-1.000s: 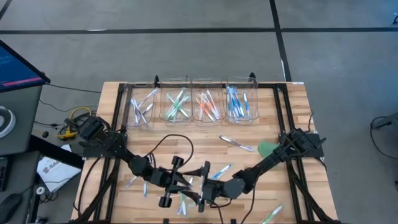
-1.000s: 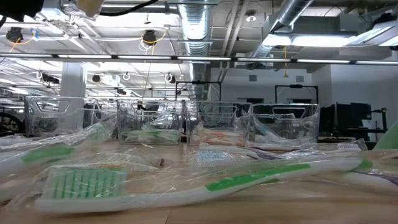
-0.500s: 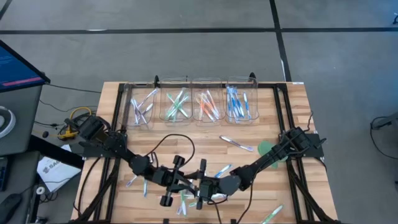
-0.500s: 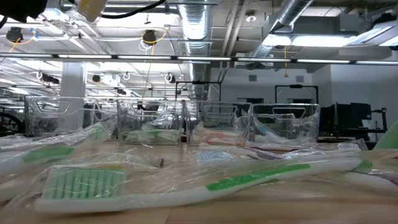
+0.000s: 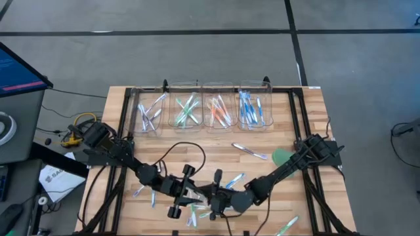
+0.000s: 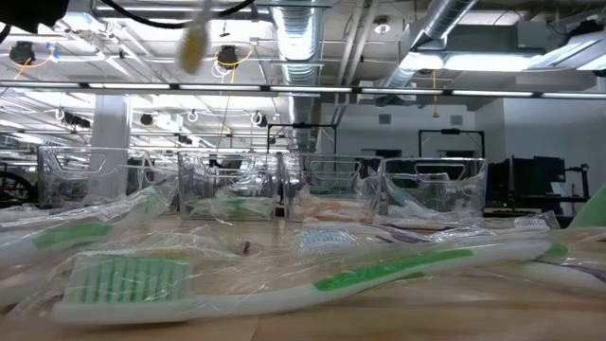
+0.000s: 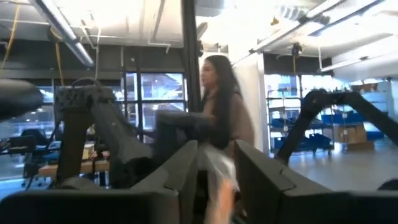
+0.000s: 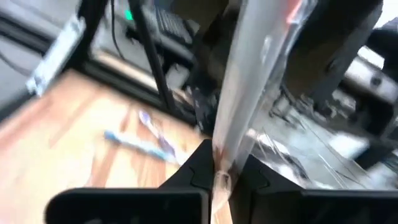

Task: Pick & Place Toothbrushes
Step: Put the orange toothbrush into the middle right transparent bin

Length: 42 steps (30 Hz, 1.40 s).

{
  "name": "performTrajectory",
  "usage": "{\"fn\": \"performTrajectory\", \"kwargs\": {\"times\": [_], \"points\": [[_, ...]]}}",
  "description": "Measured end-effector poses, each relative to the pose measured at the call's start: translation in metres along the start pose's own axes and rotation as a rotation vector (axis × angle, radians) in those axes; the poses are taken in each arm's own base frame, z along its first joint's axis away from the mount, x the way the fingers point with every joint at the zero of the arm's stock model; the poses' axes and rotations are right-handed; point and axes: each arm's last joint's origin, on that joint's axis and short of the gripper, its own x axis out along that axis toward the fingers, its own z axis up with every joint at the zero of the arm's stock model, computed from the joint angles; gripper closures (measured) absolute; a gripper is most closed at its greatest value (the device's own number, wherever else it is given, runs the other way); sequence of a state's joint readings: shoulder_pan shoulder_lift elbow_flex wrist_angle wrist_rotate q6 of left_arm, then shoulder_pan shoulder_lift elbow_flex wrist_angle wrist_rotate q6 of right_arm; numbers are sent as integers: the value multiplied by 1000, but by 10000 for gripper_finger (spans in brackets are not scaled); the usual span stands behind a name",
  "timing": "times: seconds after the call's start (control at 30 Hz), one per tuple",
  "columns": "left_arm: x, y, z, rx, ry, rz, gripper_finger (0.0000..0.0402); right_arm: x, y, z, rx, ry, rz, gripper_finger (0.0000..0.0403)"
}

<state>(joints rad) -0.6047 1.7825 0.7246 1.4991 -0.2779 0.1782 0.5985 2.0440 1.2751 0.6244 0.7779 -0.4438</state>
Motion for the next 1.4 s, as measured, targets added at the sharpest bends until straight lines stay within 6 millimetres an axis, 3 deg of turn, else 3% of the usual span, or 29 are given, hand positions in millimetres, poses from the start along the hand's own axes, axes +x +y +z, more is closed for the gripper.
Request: {"fn": "performTrajectory", "kwargs": {"times": [0.17, 0.3, 0.5, 0.7, 0.97, 1.07, 1.4], "points": [[-1, -3, 0, -13, 6, -9, 249, -22, 11, 1, -91, 125, -82, 394], [-1, -4, 0, -14, 8, -11, 211, -43, 5, 14, -131, 187, -213, 392], [-11, -4, -8, -2, 55, -22, 177, -76, -27, 31, -30, 255, -258, 393], [-26, -1, -18, 16, 115, -31, 162, -100, -66, 16, 208, 421, -226, 393], [-30, 0, -21, 20, 128, -33, 169, -94, -67, 1, 263, 535, -184, 394], [-30, 0, -21, 17, 128, -32, 170, -91, -67, -3, 209, 556, -167, 393], [-29, -1, -13, -300, 111, -63, 170, -78, -79, -5, 183, 567, -188, 393]]}}
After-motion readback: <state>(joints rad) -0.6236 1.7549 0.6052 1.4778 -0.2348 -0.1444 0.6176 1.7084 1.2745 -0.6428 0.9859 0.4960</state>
